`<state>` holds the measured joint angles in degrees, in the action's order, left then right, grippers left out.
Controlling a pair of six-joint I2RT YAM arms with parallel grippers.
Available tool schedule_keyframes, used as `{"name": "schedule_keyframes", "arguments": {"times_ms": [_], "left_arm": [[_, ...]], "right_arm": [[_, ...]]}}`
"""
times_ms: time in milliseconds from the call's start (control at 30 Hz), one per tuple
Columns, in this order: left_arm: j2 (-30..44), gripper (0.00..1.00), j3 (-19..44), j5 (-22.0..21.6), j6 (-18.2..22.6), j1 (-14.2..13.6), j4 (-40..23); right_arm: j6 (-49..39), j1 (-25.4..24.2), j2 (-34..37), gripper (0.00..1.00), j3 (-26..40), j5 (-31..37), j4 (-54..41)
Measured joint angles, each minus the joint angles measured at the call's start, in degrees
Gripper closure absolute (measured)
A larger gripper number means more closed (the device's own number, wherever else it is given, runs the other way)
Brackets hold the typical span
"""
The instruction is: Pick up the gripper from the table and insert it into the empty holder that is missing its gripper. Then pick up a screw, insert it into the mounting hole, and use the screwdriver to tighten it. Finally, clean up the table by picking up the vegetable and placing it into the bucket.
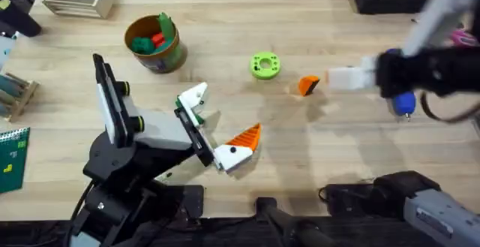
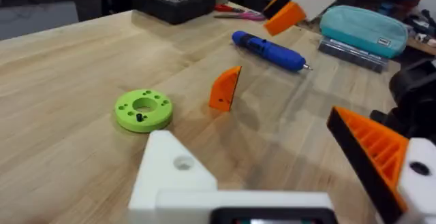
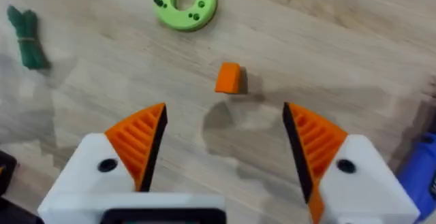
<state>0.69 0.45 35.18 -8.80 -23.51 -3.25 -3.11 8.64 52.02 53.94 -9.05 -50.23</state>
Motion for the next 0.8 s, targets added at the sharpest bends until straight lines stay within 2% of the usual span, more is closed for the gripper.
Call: {"name": "schedule_keyframes", "arguments": {"times_ms": [100, 133, 267, 400, 667, 733, 767, 800], "left_arm": [[0.0, 0.013, 0.0, 0.2, 0.0, 0.0, 0.0], [0.0, 0.014, 0.0, 0.3, 0.0, 0.0, 0.0], [0.0, 0.014, 0.0, 0.5, 0.0, 0.0, 0.0], [0.0, 0.013, 0.0, 0.7, 0.0, 0.0, 0.0], [0.0, 0.014, 0.0, 1.0, 0.0, 0.0, 0.0], [0.0, 0.014, 0.0, 1.0, 0.0, 0.0, 0.0], [0.0, 0.014, 0.0, 1.0, 0.0, 0.0, 0.0], [0.0, 0.014, 0.0, 1.0, 0.0, 0.0, 0.0]], "right_arm": [[-1.6, 2.5, 6.4, 0.012, 2.2, -0.5, 0.7], [-2.2, 2.8, 12.2, 0.012, 2.5, -0.9, 2.0], [-1.4, 2.9, 18.8, 0.011, 2.5, 0.2, 2.3], [0.8, 3.8, 23.1, 0.011, 2.5, 3.4, 3.0], [3.6, 7.6, 27.4, 0.013, 2.5, 5.1, 8.4], [5.0, 8.0, 28.2, 0.070, 2.5, 5.2, 8.4], [6.9, 8.1, 29.4, 0.195, 2.5, 5.2, 8.2], [7.4, 8.1, 29.6, 0.226, 2.5, 5.2, 8.2]]}}
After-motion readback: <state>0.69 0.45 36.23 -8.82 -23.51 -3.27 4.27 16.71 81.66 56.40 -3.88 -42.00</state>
